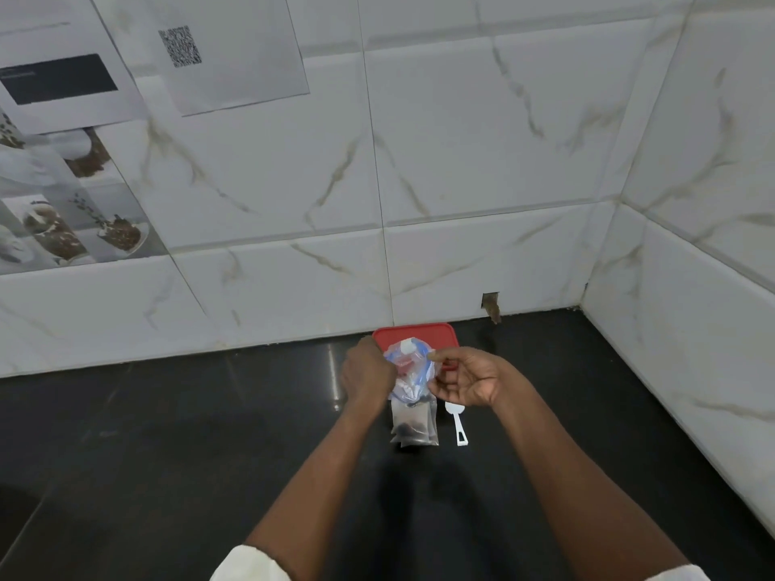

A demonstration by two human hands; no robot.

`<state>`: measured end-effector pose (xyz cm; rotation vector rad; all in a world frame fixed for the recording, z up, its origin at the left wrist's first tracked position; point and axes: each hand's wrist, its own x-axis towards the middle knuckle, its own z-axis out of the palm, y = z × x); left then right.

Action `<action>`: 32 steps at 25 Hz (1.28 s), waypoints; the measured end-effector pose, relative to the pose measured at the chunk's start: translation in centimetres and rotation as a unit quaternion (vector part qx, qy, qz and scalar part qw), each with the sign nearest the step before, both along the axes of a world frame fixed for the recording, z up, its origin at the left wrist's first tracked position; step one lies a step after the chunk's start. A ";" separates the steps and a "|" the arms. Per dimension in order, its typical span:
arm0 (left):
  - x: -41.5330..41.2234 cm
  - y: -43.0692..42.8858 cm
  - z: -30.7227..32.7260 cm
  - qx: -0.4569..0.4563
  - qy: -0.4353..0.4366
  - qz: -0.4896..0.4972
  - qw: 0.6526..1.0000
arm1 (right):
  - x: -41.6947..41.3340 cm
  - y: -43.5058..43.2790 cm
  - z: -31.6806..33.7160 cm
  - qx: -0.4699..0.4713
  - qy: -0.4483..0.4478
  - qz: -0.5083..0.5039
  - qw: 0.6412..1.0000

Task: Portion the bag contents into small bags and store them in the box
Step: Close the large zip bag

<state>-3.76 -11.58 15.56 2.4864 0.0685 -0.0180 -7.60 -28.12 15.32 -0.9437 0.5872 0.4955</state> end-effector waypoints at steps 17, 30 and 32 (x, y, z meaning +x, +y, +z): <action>-0.6 -1.3 -2.3 0.042 -0.008 -0.035 0.998 | 1.0 3.2 -1.4 -0.734 -0.086 0.111 0.664; 0.4 3.1 -0.7 -0.608 0.392 0.013 0.691 | -1.2 -1.4 -2.5 0.127 -0.102 -0.085 0.983; 0.4 3.0 -0.9 -0.604 0.398 0.007 0.690 | -1.1 -0.9 -2.2 0.101 -0.105 -0.097 0.985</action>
